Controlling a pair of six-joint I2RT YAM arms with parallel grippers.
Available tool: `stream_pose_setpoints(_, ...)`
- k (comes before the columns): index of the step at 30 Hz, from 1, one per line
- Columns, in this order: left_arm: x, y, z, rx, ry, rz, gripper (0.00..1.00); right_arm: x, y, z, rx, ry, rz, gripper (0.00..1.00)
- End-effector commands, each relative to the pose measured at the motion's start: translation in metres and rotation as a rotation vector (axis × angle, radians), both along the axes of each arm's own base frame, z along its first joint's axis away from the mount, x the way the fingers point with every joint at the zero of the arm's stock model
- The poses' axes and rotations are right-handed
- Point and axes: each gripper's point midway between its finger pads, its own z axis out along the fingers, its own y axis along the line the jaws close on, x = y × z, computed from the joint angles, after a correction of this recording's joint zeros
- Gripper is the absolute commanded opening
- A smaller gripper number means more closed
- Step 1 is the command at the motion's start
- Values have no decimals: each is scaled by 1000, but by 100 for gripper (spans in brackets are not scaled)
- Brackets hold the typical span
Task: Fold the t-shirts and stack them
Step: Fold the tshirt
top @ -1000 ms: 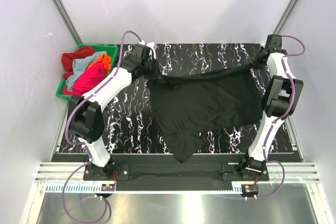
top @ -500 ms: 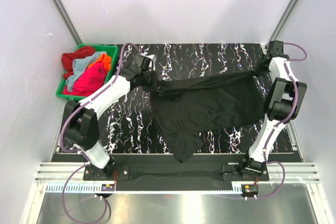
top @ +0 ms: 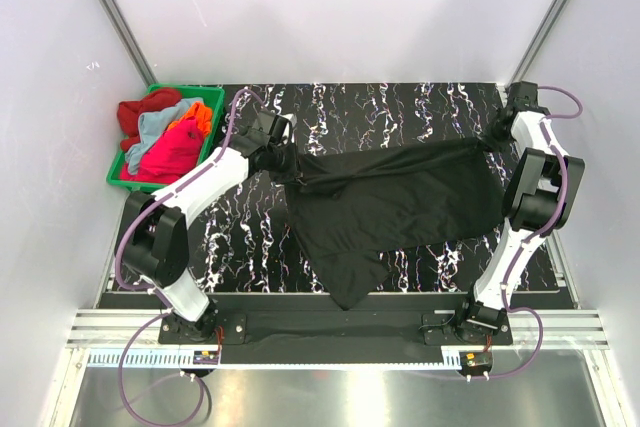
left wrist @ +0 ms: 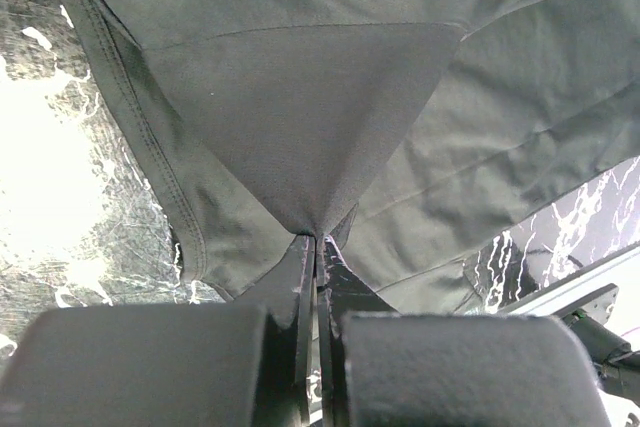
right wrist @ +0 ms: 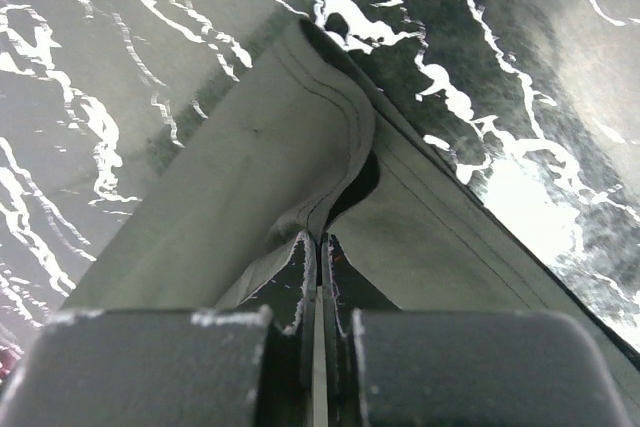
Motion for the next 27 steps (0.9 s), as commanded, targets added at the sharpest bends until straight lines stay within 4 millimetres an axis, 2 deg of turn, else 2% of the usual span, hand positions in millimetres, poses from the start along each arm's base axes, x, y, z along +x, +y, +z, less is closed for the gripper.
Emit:
stream_pose_setpoints(1,-6,-9,9,-46,-10,-45,9,-9,-11,25,-63,-12,-18,2)
stream_pose_setpoints(4,-17,-6,7,-50,2,-56,26,-25,-21,23,-99,60,-53,20)
stream_pose_setpoints(5,-19,-3,18,-57,-24,-54,39,-31,-28,24,-126,82,-72,26)
stream_pose_setpoints(7,-26,8,19,-27,-39,-40,47,-41,-37,32,-160,94,-97,35)
stream_pose_setpoints(8,-28,13,27,-28,-59,-36,50,-45,-43,36,-195,99,-108,39)
stream_pose_setpoints(10,-26,21,33,-21,-81,-17,53,-44,-46,44,-217,84,-110,49)
stream_pose_setpoints(12,-17,28,35,-21,-85,13,54,-31,-40,52,-177,42,-91,54)
stream_pose_setpoints(14,1,27,42,-30,-99,25,54,-20,-25,51,-96,12,-64,54)
stream_pose_setpoints(15,9,23,31,-24,-71,13,54,-14,-19,55,-75,-6,-53,55)
stream_pose_setpoints(16,24,17,41,-36,-96,8,54,-8,-6,53,-15,-22,-18,55)
stream_pose_setpoints(18,40,12,33,-32,-82,13,50,-1,7,53,40,-40,1,56)
stream_pose_setpoints(19,56,6,22,-29,-57,17,46,3,19,51,68,-48,24,56)
stream_pose_setpoints(22,80,0,-4,-17,-4,57,43,9,39,48,105,-57,69,56)
stream_pose_setpoints(25,94,6,-24,-3,42,126,43,11,54,42,149,-48,70,56)
stream_pose_setpoints(26,96,9,-42,11,82,148,43,11,61,43,176,-51,70,56)
stream_pose_setpoints(27,99,11,-48,10,98,171,43,11,70,40,186,-43,85,56)
